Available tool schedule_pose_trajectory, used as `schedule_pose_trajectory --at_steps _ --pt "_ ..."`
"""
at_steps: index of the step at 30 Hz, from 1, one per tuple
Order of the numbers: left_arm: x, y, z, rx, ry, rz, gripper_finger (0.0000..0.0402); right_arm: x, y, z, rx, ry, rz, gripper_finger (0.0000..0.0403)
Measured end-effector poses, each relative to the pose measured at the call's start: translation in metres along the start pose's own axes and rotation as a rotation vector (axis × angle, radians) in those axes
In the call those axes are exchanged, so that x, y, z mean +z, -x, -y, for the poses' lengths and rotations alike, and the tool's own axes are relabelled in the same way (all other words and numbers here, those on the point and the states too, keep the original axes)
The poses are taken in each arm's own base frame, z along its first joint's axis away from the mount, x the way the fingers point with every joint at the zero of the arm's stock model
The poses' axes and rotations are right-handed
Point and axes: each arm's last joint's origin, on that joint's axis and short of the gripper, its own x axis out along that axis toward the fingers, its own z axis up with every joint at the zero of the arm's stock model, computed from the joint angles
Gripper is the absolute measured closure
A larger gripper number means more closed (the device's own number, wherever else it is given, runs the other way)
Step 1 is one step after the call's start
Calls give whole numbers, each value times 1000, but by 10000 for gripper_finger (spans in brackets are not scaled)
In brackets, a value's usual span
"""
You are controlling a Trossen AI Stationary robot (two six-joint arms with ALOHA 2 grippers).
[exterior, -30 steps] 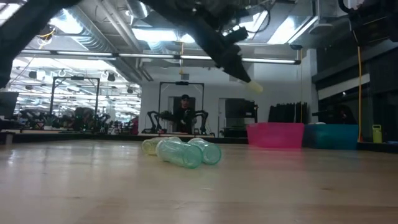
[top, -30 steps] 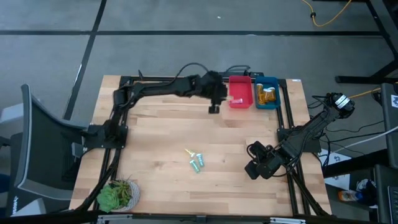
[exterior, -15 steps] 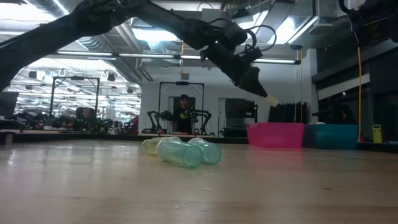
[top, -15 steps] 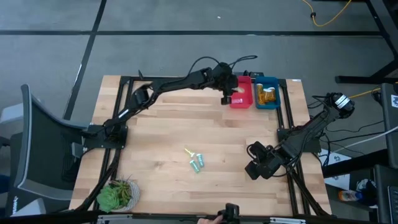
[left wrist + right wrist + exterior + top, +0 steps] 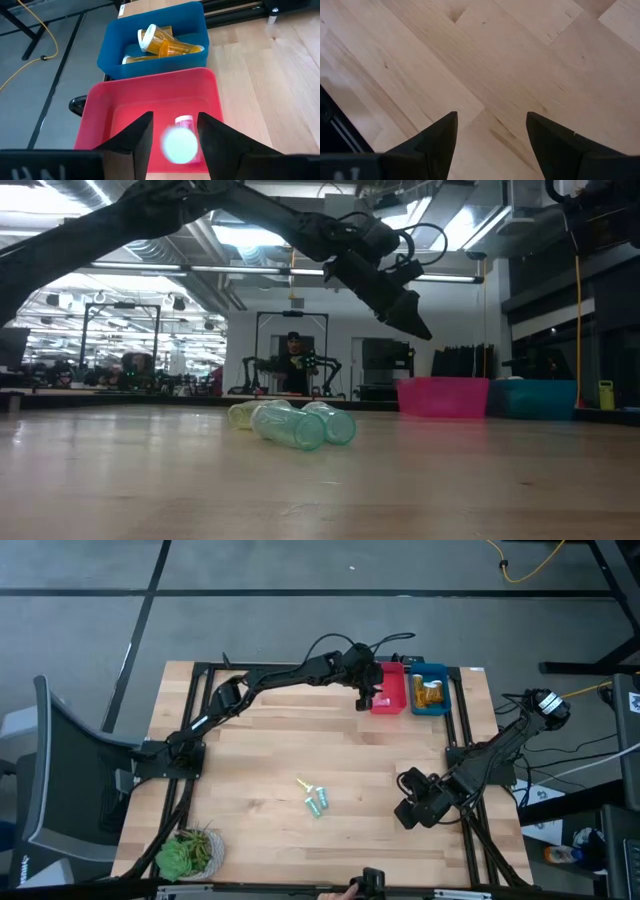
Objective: Pick and place medicine bottles into bin by pill shape (circle, oval)
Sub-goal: Put the yellow tablet bottle into the red bin
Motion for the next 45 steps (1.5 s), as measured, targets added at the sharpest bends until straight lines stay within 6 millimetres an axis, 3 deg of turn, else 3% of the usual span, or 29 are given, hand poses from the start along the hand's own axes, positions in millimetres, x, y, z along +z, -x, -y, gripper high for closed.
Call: schedule_pose_trajectory --at_steps 13,22,34,39,45 --pt "0 6 2 93 44 -92 247 0 0 0 0 4 0 164" --pt "15 58 35 -37 39 -329 247 0 0 1 -8 9 0 164" --pt "22 157 70 -247 -27 -700 247 0 0 1 -10 8 3 164" --pt "19 182 81 -364 1 -753 246 0 0 1 -10 7 4 164" --pt "1 194 98 -452 17 -795 246 0 0 1 -8 5 10 164"
